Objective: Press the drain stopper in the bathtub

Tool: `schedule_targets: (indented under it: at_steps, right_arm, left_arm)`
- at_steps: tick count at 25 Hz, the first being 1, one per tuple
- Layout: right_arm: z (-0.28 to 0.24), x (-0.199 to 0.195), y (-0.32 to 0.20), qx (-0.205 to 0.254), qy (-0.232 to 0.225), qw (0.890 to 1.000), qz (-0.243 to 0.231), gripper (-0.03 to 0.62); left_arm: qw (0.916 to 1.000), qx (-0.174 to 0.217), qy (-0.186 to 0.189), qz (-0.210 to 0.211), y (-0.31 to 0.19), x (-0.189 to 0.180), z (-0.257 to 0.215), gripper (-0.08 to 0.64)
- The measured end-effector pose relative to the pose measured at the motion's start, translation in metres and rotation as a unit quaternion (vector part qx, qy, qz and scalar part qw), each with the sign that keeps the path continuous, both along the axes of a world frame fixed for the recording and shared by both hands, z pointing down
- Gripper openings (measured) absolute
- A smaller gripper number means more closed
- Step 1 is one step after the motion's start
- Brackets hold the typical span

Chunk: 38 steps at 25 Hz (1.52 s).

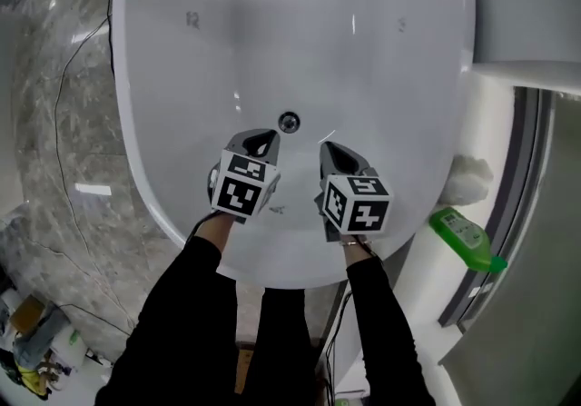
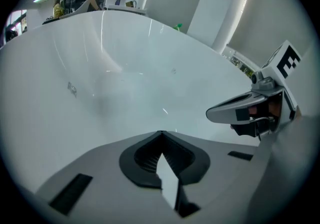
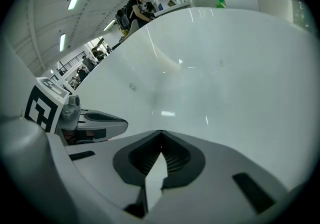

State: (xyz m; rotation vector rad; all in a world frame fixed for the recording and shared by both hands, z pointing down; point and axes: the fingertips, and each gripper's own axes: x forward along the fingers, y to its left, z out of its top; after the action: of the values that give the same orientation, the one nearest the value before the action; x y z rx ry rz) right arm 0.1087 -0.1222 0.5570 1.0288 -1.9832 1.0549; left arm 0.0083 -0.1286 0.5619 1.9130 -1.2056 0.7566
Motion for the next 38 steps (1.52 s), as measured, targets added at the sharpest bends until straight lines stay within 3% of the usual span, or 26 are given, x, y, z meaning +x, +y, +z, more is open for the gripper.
schedule_targets:
  at_steps: [16,27,38]
  right_arm:
    - [0.078,0.001,-0.027,-0.042,0.009,0.998,-0.046,0.0]
    - [0.133,0.001,-0.026,-0.064,0.022,0.997,-0.024,0.0]
    - [0.178,-0.002,-0.034,-0.078,0.037,0.996,-0.025,0.0]
  left_arm:
    - [0.9971,-0.065,-0.014,-0.035,-0.016,0.023,0.096,0.005]
    - [0.9933,-0.11,-0.031,-0.016,-0.01,0.027,0.19,0.005]
    - [0.9896,-0.141,-0.026,0.012,-0.004,0.031,0.252,0.005]
